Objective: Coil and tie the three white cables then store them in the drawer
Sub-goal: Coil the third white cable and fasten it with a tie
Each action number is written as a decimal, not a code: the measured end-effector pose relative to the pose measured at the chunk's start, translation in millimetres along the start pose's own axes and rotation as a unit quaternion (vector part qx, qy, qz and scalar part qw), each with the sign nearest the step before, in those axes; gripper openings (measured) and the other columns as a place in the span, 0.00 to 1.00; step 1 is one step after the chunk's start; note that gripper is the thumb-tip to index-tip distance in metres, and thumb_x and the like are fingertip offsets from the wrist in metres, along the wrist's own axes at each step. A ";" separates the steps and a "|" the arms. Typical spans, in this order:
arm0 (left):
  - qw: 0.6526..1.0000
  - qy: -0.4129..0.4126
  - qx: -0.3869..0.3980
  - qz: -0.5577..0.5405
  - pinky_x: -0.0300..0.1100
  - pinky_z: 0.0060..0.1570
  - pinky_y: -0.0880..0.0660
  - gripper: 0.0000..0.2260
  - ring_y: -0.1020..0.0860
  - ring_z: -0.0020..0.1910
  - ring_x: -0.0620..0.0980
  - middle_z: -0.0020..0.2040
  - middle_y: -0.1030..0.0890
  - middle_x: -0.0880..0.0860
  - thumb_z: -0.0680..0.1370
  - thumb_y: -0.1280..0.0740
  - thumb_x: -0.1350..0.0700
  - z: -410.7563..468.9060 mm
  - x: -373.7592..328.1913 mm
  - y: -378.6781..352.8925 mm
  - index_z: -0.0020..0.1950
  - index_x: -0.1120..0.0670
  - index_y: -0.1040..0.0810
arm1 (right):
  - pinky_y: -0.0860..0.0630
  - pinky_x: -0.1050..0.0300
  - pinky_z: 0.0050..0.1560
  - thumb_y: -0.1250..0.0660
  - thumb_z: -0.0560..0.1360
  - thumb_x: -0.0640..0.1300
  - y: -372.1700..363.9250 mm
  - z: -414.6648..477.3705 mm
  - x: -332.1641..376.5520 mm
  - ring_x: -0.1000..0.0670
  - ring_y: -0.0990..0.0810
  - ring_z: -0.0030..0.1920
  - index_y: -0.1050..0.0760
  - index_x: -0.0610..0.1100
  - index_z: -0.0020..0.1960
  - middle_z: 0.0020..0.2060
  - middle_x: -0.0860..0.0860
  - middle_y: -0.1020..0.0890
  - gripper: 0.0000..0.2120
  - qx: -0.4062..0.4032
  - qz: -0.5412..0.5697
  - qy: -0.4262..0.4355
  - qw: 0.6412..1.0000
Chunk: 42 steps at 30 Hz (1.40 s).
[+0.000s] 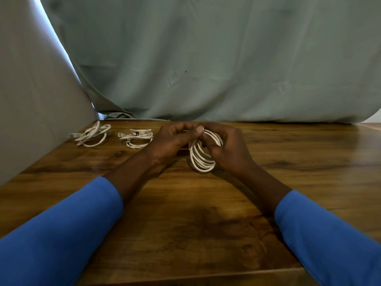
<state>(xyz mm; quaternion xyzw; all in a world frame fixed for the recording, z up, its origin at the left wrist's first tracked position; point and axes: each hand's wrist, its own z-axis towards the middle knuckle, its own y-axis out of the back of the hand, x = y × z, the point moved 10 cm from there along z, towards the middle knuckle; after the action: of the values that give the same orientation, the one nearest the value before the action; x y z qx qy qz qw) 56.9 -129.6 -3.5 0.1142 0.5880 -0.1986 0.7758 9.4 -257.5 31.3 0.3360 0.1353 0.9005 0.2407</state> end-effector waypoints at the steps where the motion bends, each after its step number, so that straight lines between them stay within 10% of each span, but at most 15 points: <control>1: 1.000 0.006 0.010 0.005 0.50 0.52 0.18 0.15 0.16 0.50 0.56 0.52 0.14 0.61 0.74 0.25 0.54 0.0 0.0 0.7 0.58 0.59 0.17 | 0.19 0.56 0.51 0.30 0.78 0.42 0.5 0.5 0.8 0.58 0.14 0.48 0.15 0.47 0.59 0.49 0.54 0.12 0.11 0.000 -0.012 0.004 1.000; 10: 0.996 0.027 0.085 0.003 0.39 0.38 0.20 0.05 0.17 0.36 0.48 0.39 0.15 0.56 0.75 0.28 0.60 -3.7 -1.0 7.1 0.48 0.61 0.18 | 0.23 0.64 0.39 0.32 0.81 0.34 -28.2 -7.5 -1.2 0.57 0.17 0.36 0.17 0.35 0.53 0.34 0.54 0.15 0.06 0.062 0.227 -0.091 0.968; 16: 0.988 0.042 0.129 0.075 0.38 0.39 0.21 0.09 0.16 0.41 0.49 0.45 0.14 0.58 0.73 0.25 0.64 -5.3 -4.3 4.6 0.53 0.61 0.18 | 0.20 0.59 0.40 0.33 0.81 0.36 -39.9 -14.9 -16.9 0.50 0.16 0.39 0.18 0.32 0.58 0.43 0.41 0.14 0.10 0.083 0.299 -0.200 0.930; 25: 0.947 -0.046 0.066 0.311 0.63 0.53 0.18 0.13 0.13 0.47 0.56 0.46 0.13 0.55 0.72 0.21 0.61 -0.7 -9.4 8.4 0.54 0.55 0.17 | 0.19 0.42 0.51 0.37 0.85 0.48 -39.7 -18.9 -21.8 0.33 0.14 0.48 0.16 0.35 0.55 0.48 0.33 0.14 0.18 0.121 0.245 -0.224 0.936; 30: 0.901 -0.167 -0.011 0.401 0.53 0.50 0.18 0.15 0.16 0.45 0.41 0.46 0.14 0.45 0.73 0.21 0.53 -6.9 -39.6 10.7 0.59 0.47 0.17 | 0.19 0.46 0.46 0.44 0.87 0.46 -26.7 -14.0 -36.7 0.37 0.15 0.46 0.18 0.40 0.57 0.49 0.34 0.14 0.17 0.038 0.290 -0.280 0.914; 38: 0.903 -0.206 0.009 0.377 0.53 0.48 0.18 0.11 0.16 0.45 0.44 0.45 0.14 0.46 0.76 0.23 0.55 -7.5 -50.7 4.5 0.56 0.48 0.19 | 0.17 0.48 0.55 0.29 0.71 0.37 -42.0 -30.8 -41.3 0.46 0.13 0.43 0.14 0.36 0.48 0.46 0.40 0.13 0.08 0.141 0.436 -0.380 0.803; 42: 0.925 -0.174 0.048 0.335 0.51 0.43 0.20 0.11 0.15 0.41 0.50 0.41 0.14 0.51 0.76 0.23 0.56 -3.4 -45.1 4.8 0.55 0.51 0.19 | 0.14 0.53 0.46 0.22 0.63 0.38 -39.9 -27.6 -35.7 0.48 0.13 0.40 0.13 0.38 0.48 0.42 0.42 0.12 0.14 0.176 0.403 -0.327 0.836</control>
<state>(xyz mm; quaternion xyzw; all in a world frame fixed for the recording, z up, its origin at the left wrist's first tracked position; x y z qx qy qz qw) 45.7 -116.1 38.5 0.3047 0.3612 0.0282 0.8808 28.1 -244.6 -24.5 0.6727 0.0571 0.7162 -0.1769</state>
